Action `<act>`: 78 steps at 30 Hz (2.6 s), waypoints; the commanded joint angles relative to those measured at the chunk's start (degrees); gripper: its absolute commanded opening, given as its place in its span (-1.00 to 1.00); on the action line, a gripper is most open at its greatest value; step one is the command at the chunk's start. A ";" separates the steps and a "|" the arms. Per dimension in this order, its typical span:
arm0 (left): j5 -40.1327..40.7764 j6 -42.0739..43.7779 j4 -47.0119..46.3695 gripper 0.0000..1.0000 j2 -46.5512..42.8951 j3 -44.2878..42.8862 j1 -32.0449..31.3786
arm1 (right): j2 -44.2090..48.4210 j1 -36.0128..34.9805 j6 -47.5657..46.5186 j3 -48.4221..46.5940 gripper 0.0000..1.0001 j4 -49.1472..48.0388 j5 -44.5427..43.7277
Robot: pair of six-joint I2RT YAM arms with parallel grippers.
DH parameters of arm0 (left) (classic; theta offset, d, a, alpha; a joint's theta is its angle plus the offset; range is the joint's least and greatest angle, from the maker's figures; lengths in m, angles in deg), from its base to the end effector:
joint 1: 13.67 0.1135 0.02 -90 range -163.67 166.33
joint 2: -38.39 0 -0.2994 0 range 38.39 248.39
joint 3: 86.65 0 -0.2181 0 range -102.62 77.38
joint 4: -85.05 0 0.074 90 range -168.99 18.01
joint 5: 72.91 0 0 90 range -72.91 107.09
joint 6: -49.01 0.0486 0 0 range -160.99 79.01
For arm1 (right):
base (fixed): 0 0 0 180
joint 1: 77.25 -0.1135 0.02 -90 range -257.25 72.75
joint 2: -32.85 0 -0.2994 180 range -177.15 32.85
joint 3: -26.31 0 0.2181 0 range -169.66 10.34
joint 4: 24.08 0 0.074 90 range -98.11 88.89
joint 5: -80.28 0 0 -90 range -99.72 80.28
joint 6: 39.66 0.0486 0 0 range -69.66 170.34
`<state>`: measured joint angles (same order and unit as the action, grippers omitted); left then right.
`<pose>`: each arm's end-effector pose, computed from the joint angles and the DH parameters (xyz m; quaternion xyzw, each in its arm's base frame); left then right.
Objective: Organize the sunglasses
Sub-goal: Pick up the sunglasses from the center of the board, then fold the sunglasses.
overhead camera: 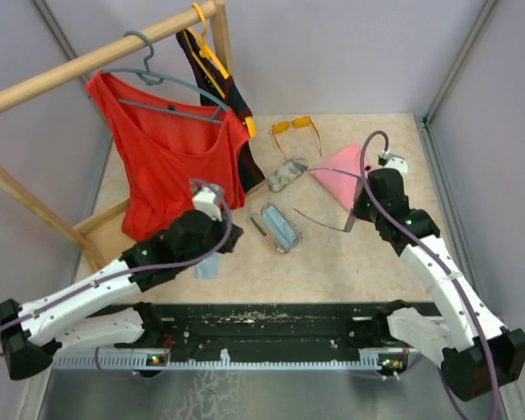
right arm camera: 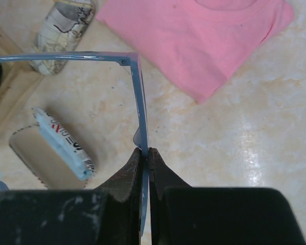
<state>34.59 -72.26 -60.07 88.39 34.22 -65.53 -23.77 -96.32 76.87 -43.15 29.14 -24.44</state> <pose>0.1049 -0.1100 0.3252 0.0700 0.8380 -0.2523 0.4787 0.1553 0.0406 0.3336 0.1122 0.8948 0.0541 0.4287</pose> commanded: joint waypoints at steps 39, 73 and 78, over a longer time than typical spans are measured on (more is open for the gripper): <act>10.16 8.62 -13.58 -0.56 45.72 -33.92 -18.39 | 11.71 -0.20 8.65 5.60 -1.00 -5.35 18.59; 11.75 17.23 -9.94 -0.99 37.03 -38.45 -13.47 | 9.04 -0.89 -1.75 5.33 -1.00 -1.79 19.38; 7.16 15.56 -6.02 -0.99 40.68 -45.97 -8.12 | 10.17 -2.74 -1.63 5.16 -1.00 -1.92 19.67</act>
<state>45.95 -56.76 -68.57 126.31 -6.36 -77.35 -15.07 -97.28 76.25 -37.29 30.56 -6.99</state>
